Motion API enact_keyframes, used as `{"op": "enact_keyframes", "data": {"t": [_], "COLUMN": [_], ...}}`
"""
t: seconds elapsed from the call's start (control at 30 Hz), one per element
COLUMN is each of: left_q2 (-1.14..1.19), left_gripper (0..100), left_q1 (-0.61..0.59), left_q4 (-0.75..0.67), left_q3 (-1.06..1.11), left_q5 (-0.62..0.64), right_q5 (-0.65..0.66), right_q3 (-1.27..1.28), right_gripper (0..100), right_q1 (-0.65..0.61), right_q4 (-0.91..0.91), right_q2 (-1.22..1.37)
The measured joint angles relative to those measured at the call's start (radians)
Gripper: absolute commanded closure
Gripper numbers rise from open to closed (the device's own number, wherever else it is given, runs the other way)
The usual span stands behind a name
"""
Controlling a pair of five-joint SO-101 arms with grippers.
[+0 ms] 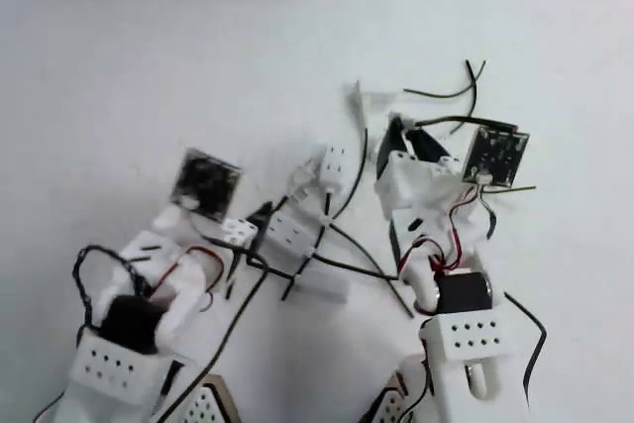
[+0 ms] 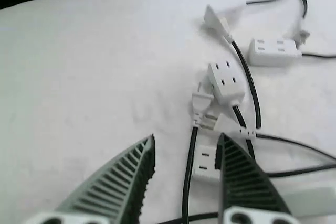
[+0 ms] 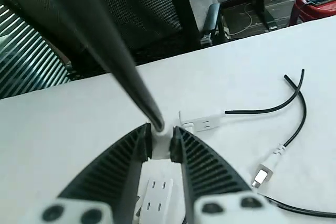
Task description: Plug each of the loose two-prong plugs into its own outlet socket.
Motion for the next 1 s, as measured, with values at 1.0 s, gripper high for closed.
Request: {"op": "enact_keyframes", "data": {"t": [1.0], "left_q2": [0.98], "left_gripper": [84], "left_q1": [0.407], "left_q4": [-0.084], "left_q3": [-0.307], "left_q5": [-0.588], "right_q5": [-0.049], "right_q3": [-0.006], "right_gripper": [98.1], "right_q1": [0.158], "right_q4": [-0.003], "right_q2": [0.0]}}
